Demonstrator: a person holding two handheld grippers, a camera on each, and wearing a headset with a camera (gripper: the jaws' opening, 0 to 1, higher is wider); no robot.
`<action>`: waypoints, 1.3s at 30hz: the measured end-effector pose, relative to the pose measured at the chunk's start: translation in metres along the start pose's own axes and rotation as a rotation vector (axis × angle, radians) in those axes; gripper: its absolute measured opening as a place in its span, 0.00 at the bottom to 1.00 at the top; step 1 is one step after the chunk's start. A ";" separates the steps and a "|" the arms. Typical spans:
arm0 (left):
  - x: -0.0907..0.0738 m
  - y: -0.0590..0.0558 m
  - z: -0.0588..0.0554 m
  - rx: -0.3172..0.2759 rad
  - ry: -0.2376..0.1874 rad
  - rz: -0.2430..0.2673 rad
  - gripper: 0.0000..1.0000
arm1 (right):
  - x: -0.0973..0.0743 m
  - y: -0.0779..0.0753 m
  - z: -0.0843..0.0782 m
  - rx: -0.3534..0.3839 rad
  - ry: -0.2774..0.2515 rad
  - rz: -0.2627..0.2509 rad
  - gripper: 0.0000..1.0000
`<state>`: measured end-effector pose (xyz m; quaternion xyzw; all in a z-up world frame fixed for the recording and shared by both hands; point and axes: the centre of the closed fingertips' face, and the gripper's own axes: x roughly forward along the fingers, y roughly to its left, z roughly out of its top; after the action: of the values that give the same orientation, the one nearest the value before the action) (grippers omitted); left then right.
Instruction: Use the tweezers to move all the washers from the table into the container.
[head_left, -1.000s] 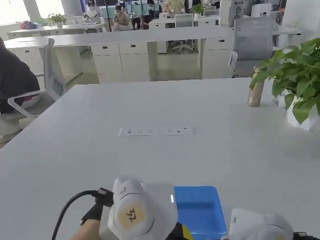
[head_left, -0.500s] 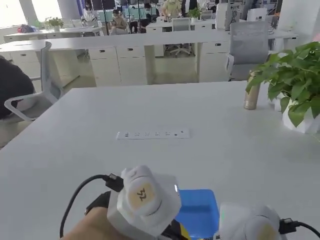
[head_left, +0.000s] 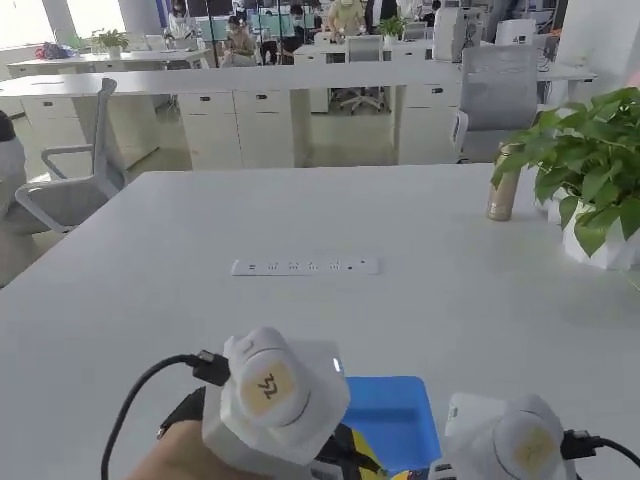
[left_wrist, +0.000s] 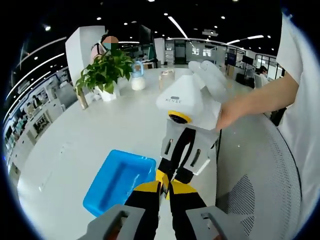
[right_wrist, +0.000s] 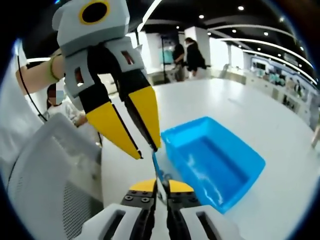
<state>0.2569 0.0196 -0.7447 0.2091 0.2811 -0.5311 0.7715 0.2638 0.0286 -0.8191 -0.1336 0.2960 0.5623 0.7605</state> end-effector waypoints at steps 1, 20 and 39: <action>-0.003 -0.001 0.000 -0.023 -0.017 0.001 0.04 | 0.000 -0.001 0.000 0.011 -0.002 -0.004 0.03; -0.075 0.009 -0.032 -0.370 -0.326 0.327 0.49 | 0.000 0.004 0.001 0.158 -0.035 -0.045 0.02; -0.084 0.016 -0.050 -0.441 -0.449 0.535 0.90 | -0.031 0.005 0.028 0.197 -0.079 -0.087 0.02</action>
<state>0.2380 0.1153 -0.7264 -0.0165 0.1485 -0.2715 0.9508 0.2619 0.0210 -0.7772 -0.0486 0.3137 0.5016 0.8048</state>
